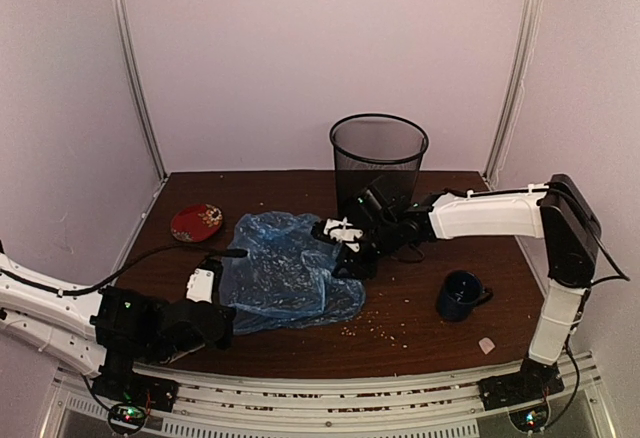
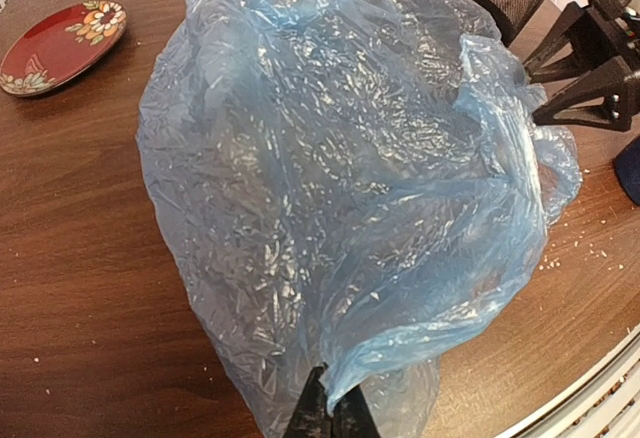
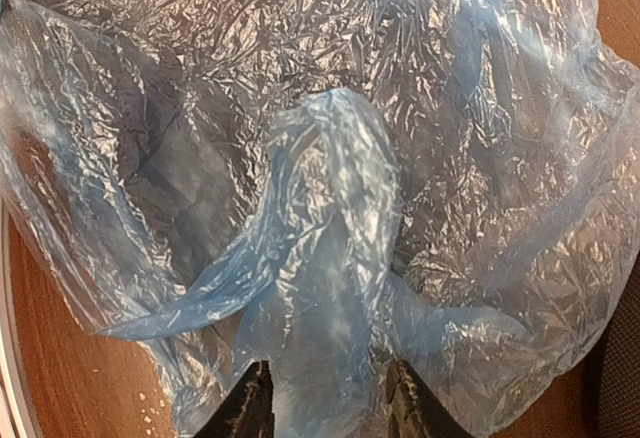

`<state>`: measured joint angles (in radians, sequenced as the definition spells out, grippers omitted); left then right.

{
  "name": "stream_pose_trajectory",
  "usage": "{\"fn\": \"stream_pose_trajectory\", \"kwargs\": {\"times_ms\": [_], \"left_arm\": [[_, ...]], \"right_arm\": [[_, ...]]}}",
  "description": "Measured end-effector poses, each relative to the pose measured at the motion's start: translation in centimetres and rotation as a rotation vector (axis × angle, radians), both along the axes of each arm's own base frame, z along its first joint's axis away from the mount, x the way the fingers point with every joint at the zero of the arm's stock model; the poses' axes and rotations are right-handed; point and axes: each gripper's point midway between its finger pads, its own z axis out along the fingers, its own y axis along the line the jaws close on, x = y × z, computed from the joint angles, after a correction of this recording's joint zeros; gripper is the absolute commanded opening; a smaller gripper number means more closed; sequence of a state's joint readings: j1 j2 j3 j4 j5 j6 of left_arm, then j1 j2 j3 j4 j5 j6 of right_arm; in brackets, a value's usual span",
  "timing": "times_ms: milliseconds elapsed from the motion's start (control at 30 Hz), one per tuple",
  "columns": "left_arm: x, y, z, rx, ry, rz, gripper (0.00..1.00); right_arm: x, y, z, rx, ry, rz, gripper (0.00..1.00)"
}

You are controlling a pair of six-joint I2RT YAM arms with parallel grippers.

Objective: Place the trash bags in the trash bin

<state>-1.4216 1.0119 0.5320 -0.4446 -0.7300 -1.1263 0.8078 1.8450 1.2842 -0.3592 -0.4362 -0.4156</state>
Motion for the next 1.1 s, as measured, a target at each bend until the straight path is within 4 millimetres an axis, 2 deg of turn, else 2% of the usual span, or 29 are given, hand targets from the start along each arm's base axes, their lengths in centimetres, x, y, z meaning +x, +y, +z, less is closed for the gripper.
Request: {"fn": "stream_pose_trajectory", "kwargs": {"times_ms": [100, 267, 367, 533, 633, 700, 733, 767, 833, 900, 933, 967, 1000, 1033, 1100], "left_arm": [[0.0, 0.0, 0.0, -0.001, -0.001, -0.001, 0.0], [0.0, 0.1, 0.0, 0.0, -0.002, -0.002, 0.0], [0.0, 0.1, 0.0, 0.002, -0.004, 0.0, 0.0], [0.2, 0.4, 0.1, 0.007, -0.018, 0.012, 0.0], [0.8, 1.0, 1.7, 0.03, -0.045, 0.026, 0.0], [2.0, 1.3, 4.7, 0.025, -0.073, 0.052, 0.0], [2.9, 1.4, 7.0, 0.012, -0.094, 0.068, 0.0], [3.8, 1.6, 9.6, -0.009, -0.12, 0.084, 0.0], [5.6, 2.2, 16.4, -0.069, -0.202, 0.116, 0.0], [6.4, 3.2, 22.6, -0.107, -0.29, 0.131, 0.0], [6.5, 3.6, 25.9, -0.129, -0.337, 0.132, 0.0], [6.5, 4.1, 28.6, -0.143, -0.377, 0.134, 0.0], [6.5, 4.6, 31.5, -0.157, -0.42, 0.14, 0.0], [6.4, 5.1, 33.3, -0.164, -0.448, 0.147, 0.0], [6.4, 5.6, 34.5, -0.161, -0.469, 0.149, 0.0]], "right_arm": [[0.5, 0.8, -0.4, -0.005, 0.005, 0.001, 0.36], [0.7, 0.9, -1.1, -0.023, 0.013, -0.008, 0.09], [0.6, 0.8, -1.1, -0.022, 0.026, -0.02, 0.01], [0.3, 0.6, -0.5, -0.02, 0.029, -0.019, 0.0], [0.1, 0.5, 1.8, 0.004, 0.016, -0.014, 0.0], [0.5, 1.1, 5.3, 0.053, -0.02, -0.009, 0.0], [0.8, 1.5, 7.3, 0.083, -0.045, -0.008, 0.0], [1.3, 2.0, 10.1, 0.126, -0.083, -0.008, 0.0], [2.1, 2.7, 15.9, 0.222, -0.16, -0.013, 0.0], [2.2, 2.6, 22.6, 0.341, -0.25, -0.021, 0.0], [2.0, 2.1, 26.3, 0.411, -0.305, -0.029, 0.0], [1.6, 1.5, 28.8, 0.458, -0.341, -0.036, 0.0], [1.1, 0.5, 32.2, 0.522, -0.389, -0.045, 0.0], [0.6, -0.2, 34.5, 0.565, -0.42, -0.049, 0.0], [-0.4, -1.3, 38.2, 0.639, -0.476, -0.049, 0.0]]}}
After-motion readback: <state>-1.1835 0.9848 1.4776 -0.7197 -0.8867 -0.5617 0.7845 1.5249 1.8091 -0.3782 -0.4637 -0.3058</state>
